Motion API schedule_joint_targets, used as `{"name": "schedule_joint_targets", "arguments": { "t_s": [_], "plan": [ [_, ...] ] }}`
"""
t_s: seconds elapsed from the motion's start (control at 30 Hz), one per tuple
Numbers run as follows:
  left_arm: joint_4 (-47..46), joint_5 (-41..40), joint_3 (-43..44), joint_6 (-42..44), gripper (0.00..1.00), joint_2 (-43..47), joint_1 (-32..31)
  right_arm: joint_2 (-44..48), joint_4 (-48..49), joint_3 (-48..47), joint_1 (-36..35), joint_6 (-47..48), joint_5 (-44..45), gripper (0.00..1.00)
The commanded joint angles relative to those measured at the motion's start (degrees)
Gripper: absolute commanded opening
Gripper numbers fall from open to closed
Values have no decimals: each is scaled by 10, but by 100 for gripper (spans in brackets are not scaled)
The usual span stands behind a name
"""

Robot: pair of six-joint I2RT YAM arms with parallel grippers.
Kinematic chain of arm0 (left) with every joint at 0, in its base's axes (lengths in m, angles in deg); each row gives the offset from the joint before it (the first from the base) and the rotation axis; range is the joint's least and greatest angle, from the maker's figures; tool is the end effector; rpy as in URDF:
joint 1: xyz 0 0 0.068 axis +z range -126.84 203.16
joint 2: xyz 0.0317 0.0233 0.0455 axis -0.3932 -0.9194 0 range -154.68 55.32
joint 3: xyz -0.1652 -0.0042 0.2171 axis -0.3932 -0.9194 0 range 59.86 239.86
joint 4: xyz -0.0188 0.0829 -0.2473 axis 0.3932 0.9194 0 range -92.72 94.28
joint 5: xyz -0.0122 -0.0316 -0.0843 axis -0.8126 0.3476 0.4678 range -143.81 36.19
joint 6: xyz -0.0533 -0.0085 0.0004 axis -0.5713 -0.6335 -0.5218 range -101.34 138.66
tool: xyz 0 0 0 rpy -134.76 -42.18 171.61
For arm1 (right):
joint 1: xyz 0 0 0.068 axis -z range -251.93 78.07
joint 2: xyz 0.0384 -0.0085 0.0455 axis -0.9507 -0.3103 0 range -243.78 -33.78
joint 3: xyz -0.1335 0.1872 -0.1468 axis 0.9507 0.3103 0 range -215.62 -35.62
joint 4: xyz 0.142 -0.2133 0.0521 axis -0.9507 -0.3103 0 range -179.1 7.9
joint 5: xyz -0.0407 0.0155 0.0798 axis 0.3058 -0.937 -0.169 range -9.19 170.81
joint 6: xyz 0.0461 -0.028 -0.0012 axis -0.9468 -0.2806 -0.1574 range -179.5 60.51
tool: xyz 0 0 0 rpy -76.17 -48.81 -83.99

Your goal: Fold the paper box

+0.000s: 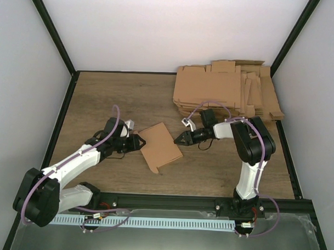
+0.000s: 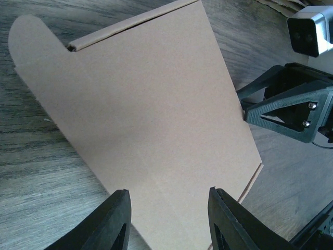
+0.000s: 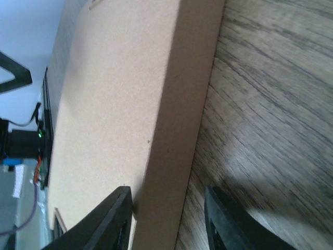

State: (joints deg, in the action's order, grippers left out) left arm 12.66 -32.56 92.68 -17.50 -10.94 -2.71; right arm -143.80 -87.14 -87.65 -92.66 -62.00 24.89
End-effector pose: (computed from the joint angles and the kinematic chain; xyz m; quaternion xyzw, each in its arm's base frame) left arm 0.1939 -0.1084 0.1896 -0.0179 0.9222 -0.3261 0.2073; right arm 0.3016 0.1457 0.1017 -0.2441 0.8307 0.4881 0.1100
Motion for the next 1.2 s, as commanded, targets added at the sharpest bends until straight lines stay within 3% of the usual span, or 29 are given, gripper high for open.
{"name": "schedule_joint_targets", "arguments": {
  "t_s": [0.0,0.27,0.67,0.9,1.03,1.13,1.17],
  "plan": [
    [3,4,-2,6,44,7,0,-23,-21,-6,-3,-1,47,38],
    [8,-5,-7,5,44,15,0,-21,-36,-15,-3,-12,92,16],
    [6,-38,-24,-23,44,44,0,-22,-37,-13,9,-31,127,2],
    [19,-68,-36,-56,45,43,2,-20,-38,-14,13,-31,129,2],
    [-96,-7,-80,-85,44,-1,1,-22,-30,-14,12,-22,98,3],
    [-247,69,-68,-109,38,-122,-14,-22,-22,-18,10,-22,80,4],
    [-252,74,-36,-105,37,-166,-27,-23,-24,-23,7,-21,81,5]
  ]
}}
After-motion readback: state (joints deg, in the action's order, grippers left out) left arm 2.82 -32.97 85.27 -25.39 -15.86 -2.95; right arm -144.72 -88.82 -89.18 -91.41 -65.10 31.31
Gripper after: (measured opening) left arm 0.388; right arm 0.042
